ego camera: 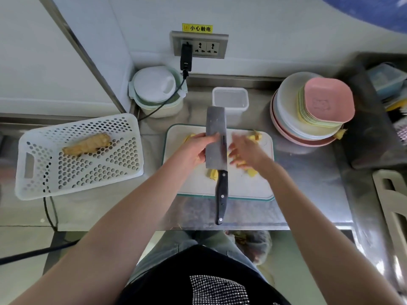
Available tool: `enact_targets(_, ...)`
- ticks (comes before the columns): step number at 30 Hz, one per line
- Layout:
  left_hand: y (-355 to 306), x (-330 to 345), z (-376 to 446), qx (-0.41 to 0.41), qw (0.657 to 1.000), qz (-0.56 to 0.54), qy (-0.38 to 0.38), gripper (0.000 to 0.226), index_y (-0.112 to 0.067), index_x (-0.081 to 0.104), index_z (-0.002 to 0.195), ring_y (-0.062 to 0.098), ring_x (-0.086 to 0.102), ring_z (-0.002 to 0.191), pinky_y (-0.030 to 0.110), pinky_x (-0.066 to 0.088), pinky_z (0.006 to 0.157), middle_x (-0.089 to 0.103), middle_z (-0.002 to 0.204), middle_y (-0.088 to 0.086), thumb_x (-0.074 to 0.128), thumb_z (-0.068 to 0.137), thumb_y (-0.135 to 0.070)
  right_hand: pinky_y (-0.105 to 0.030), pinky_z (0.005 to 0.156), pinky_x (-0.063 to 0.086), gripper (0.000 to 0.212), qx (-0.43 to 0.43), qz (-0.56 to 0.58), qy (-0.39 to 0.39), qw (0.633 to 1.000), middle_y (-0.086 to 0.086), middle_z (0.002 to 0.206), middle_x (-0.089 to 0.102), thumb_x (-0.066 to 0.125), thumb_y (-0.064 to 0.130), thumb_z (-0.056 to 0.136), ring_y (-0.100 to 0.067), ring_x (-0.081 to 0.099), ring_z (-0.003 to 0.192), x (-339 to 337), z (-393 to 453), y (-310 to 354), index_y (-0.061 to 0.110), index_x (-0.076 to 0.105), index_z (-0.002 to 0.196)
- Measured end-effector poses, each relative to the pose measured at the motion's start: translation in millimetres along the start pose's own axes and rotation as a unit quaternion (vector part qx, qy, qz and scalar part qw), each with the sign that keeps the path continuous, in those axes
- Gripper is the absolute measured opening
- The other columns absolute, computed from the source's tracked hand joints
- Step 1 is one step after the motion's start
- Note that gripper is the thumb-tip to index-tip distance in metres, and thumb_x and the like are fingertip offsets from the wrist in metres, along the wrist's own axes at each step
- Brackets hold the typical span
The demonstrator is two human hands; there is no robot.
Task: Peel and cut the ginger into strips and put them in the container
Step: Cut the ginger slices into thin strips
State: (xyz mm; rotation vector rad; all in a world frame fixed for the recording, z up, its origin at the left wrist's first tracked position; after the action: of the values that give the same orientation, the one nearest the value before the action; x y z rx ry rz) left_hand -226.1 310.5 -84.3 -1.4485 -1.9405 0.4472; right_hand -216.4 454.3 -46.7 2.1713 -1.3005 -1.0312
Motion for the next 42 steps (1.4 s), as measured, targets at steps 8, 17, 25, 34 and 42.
enact_targets(8, -11, 5, -4, 0.037, 0.992, 0.117, 0.038, 0.014, -0.019, 0.067, 0.093, 0.015, 0.065, 0.086, 0.035, 0.058, 0.077, 0.072, 0.09, -0.003, 0.071, 0.084, -0.029, -0.034, 0.049, 0.055, 0.026, -0.081, 0.214, 0.024, 0.973, -0.016, 0.071, 0.064, 0.046, 0.031, 0.101, -0.024, 0.055, 0.04, 26, -26, -22, 0.007, 0.055, 0.1)
enact_targets(17, 39, -16, 10, 0.156, 0.846, 0.507, -0.062, 0.041, -0.003, 0.059, 0.105, 0.023, 0.057, 0.093, 0.032, 0.044, 0.078, 0.062, 0.101, 0.009, 0.078, 0.073, -0.021, -0.026, 0.036, 0.045, 0.025, 0.02, 0.035, -0.182, 0.983, -0.012, 0.068, 0.059, 0.04, 0.031, 0.1, -0.02, 0.052, 0.042, 10, -38, -73, 0.012, 0.057, 0.102)
enact_targets(25, 53, -7, 9, 0.169, 0.836, 0.507, -0.128, 0.019, -0.015, 0.063, 0.095, 0.018, 0.062, 0.085, 0.029, 0.049, 0.07, 0.067, 0.092, -0.001, 0.066, 0.078, -0.007, -0.036, 0.057, 0.046, 0.023, 0.044, -0.077, -0.222, 0.971, -0.01, 0.082, 0.058, 0.034, 0.03, 0.102, -0.031, 0.057, 0.071, 49, -32, -80, 0.012, 0.046, 0.094)
enact_targets(34, 65, -7, -3, 0.157, 0.883, 0.437, -0.065, 0.019, -0.01, 0.074, 0.094, 0.012, 0.057, 0.074, 0.018, 0.038, 0.06, 0.071, 0.083, 0.003, 0.056, 0.088, -0.011, -0.035, 0.058, 0.044, 0.011, 0.036, -0.109, -0.211, 0.971, -0.01, 0.082, 0.058, 0.033, 0.018, 0.1, -0.032, 0.057, 0.073, 71, -27, -81, 0.015, 0.04, 0.093)
enact_targets(42, 56, -2, 0, 0.137, 0.914, 0.372, -0.088, 0.017, -0.015, 0.076, 0.093, 0.015, 0.063, 0.086, 0.027, 0.05, 0.081, 0.073, 0.091, 0.0, 0.064, 0.082, -0.007, -0.034, 0.055, 0.043, 0.019, 0.013, -0.15, -0.198, 0.969, -0.01, 0.076, 0.057, 0.032, 0.027, 0.102, -0.032, 0.056, 0.069, 60, -24, -79, 0.013, 0.04, 0.092)
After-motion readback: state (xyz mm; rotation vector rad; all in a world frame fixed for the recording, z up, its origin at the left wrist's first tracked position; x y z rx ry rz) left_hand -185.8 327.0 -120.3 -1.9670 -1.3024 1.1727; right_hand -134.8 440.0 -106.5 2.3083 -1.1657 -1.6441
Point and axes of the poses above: each hand's wrist, its own z-axis towards the middle knuckle, its own x-axis out of the palm, y = z × x, the point moved 6 cm from there along z, towards the middle knuckle
